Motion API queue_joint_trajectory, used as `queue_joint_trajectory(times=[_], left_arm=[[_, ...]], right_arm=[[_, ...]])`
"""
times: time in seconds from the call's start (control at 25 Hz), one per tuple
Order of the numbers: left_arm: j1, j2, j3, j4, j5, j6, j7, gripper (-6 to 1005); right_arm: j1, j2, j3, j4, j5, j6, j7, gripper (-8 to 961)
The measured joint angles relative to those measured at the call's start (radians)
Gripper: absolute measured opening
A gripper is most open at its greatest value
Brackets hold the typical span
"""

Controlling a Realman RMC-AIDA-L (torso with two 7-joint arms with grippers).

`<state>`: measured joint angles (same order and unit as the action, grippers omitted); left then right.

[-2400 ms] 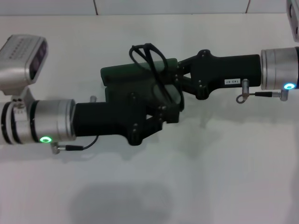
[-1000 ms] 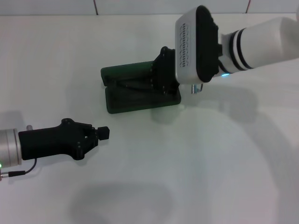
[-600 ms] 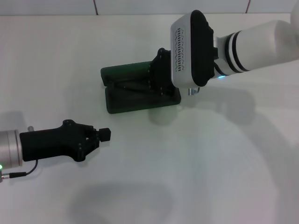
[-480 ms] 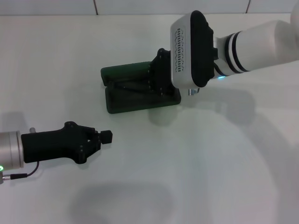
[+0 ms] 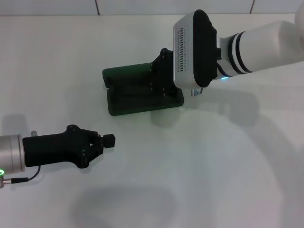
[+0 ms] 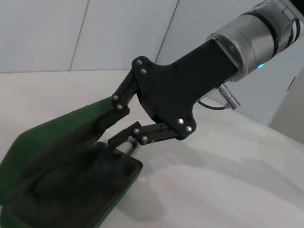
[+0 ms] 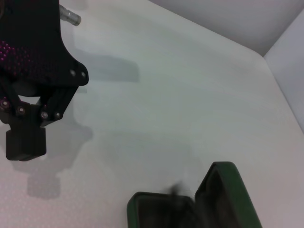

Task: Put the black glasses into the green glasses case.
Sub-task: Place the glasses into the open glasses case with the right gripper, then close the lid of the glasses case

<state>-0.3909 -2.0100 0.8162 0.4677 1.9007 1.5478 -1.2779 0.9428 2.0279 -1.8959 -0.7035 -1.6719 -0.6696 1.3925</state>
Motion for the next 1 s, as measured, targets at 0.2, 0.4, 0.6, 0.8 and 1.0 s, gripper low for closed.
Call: queue_joint_trajectory(times=[0.2,0.4,0.6,0.8,1.0], left_arm=[[0.001,0.000,0.000,-0.001,0.000,0.000,0.001,-1],[0.001,0.001,0.000,-0.001,0.000,0.000,-0.001,-1],[0.008,0.001,-0.008,-0.001,-0.004,0.003,-0.006,-1],[0.001,0.000,-0.025,-0.003,-0.012,0.004,-0.008,-1],[-0.004,-0.013,-0.092,0.003,-0.015,0.000,-0.011,-1]], right_arm=[[0.001,0.000,-0.002,0.003,0.000,0.010,0.000,155],[-0.007,0.000,-0.005,-0.005,0.001,0.016,0.001,157],[-0.049,-0.001,0.035,-0.047,0.047,-0.035,0.028,190],[-0.235,-0.005,0.293,-0.182,0.052,-0.269,0.029,231],[-0.393,-0.006,0.532,-0.209,0.070,-0.481,0.016,272]])
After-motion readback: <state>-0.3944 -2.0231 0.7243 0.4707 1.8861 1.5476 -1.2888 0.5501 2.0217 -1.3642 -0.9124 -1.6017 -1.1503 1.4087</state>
